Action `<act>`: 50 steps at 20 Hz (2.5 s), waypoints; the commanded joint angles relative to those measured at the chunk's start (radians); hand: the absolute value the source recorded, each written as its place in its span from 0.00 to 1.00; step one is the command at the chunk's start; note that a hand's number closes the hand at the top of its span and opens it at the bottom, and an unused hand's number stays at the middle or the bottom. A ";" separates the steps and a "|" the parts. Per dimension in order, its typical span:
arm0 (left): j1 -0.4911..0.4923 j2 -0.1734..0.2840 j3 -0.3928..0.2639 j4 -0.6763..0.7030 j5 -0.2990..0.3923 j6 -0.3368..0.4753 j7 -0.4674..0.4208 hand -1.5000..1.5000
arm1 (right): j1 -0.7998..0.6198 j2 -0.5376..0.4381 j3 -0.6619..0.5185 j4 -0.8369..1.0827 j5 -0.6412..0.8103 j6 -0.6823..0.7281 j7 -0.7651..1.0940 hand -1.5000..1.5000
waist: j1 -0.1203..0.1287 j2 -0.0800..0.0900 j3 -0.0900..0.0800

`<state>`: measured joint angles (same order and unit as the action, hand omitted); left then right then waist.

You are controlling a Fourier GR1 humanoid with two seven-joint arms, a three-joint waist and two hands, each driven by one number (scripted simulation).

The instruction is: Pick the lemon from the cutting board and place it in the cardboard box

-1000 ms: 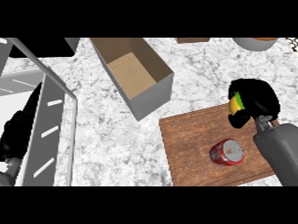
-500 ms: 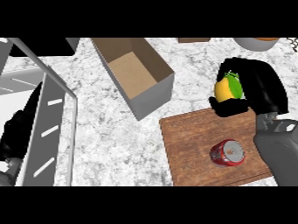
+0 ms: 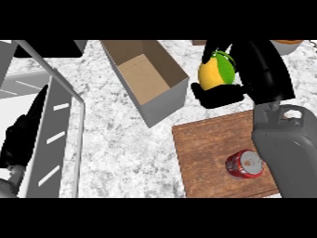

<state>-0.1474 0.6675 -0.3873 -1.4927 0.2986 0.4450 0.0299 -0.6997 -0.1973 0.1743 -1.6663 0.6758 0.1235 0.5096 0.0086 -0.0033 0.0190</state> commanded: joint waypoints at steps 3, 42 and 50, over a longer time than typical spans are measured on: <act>0.050 -0.097 -0.041 0.041 -0.033 0.035 -0.029 0.50 | -0.156 0.085 0.003 0.147 0.032 -0.013 0.051 1.00 | 0.008 0.006 -0.020; -0.004 -0.054 -0.081 0.046 0.025 0.014 -0.032 0.50 | -0.525 0.197 -0.295 1.110 -0.364 -0.711 -0.395 0.00 | 0.057 0.022 -0.018; 0.013 -0.050 -0.068 0.039 0.032 0.051 -0.034 0.50 | -0.440 0.072 -0.437 1.077 -0.467 -0.705 -0.531 0.00 | 0.011 0.010 -0.019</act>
<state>-0.1966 0.6746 -0.4511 -1.4672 0.3296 0.4757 0.0192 -1.1904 -0.0692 -0.2118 -0.5761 0.2428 -0.5728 0.0402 0.0379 0.0084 0.0212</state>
